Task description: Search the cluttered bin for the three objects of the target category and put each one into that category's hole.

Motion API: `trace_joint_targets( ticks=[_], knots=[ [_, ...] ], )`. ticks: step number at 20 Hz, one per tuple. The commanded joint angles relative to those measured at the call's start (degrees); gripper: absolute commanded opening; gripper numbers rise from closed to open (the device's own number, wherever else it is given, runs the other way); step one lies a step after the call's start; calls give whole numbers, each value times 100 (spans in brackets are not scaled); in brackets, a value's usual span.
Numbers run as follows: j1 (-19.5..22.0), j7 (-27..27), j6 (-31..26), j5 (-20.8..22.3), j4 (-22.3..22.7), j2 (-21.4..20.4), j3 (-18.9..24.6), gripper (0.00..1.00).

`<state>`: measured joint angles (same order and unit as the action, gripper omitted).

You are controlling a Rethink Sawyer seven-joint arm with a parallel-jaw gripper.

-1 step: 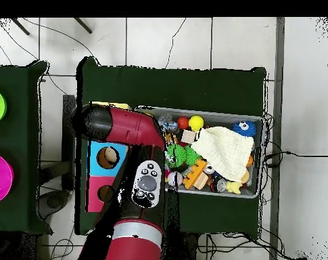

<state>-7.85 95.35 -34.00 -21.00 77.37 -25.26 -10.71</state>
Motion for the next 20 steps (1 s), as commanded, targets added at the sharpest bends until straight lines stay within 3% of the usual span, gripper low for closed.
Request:
trace_joint_targets(
  ticks=[1, 8, 14, 20],
  knots=[
    [93, 1580, -293, -220, 725, 798, 424, 0],
    [79, 1406, -551, -256, 640, 1039, 520, 0],
    [-14, 1575, -633, -348, 595, 1227, 439, 0],
    [-97, 1830, -1201, -471, 456, 1446, 317, 0]
  ],
)
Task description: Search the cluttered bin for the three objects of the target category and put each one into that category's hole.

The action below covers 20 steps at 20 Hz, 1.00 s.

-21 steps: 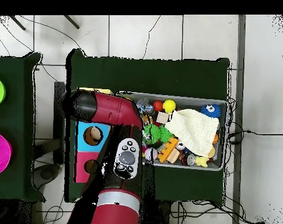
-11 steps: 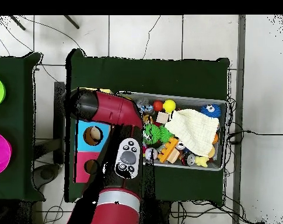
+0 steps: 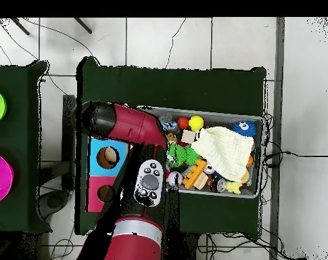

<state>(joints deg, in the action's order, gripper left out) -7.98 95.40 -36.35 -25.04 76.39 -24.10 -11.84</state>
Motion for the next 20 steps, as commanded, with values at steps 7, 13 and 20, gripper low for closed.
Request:
trace_joint_targets(
  ticks=[7, 13, 20],
  knots=[
    [-220, 1661, -307, -36, 680, 1320, 287, 0],
    [-190, 1604, -465, -194, 684, 1344, 321, 0],
    [-182, 1559, -463, -270, 720, 1334, 348, 0]
  ],
)
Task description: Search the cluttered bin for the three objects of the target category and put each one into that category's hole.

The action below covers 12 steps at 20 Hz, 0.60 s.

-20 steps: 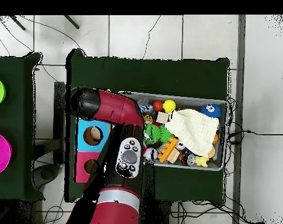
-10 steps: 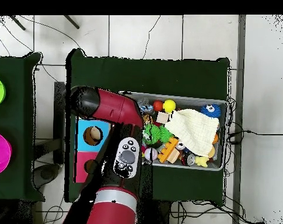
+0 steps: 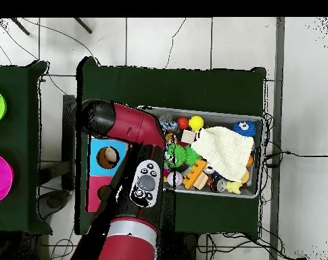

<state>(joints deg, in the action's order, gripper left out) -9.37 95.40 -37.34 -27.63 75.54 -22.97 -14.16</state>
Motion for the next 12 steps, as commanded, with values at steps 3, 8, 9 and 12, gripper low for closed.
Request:
trace_joint_targets(
  ticks=[3, 8, 9, 12],
  knots=[
    [-50, 1587, -445, -23, 792, 1219, 561, 0],
    [-39, 1553, -391, -58, 836, 1209, 591, 0],
    [-49, 1525, -287, -45, 856, 1199, 585, 0],
    [-63, 1435, -38, -27, 956, 1134, 590, 0]
  ],
)
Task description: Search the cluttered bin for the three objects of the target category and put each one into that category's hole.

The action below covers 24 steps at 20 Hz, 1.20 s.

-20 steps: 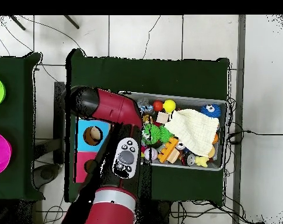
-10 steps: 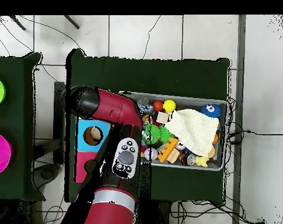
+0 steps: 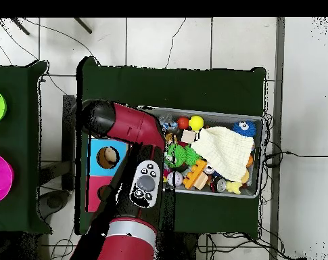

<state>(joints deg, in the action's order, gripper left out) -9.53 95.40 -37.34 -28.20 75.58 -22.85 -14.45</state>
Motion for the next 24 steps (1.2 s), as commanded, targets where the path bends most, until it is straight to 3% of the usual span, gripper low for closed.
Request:
trace_joint_targets(
  ticks=[1, 6, 10, 19, 24],
  knots=[
    [-61, 1445, -29, 37, 964, 1107, 603, 0],
    [-103, 1481, 72, 26, 985, 1083, 559, 0],
    [-149, 1446, 763, 45, 1170, 985, 567, 0],
    [-32, 1573, -384, -182, 1040, 1070, 665, 0],
    [-91, 1562, -438, -183, 1155, 946, 603, 0]
  ],
)
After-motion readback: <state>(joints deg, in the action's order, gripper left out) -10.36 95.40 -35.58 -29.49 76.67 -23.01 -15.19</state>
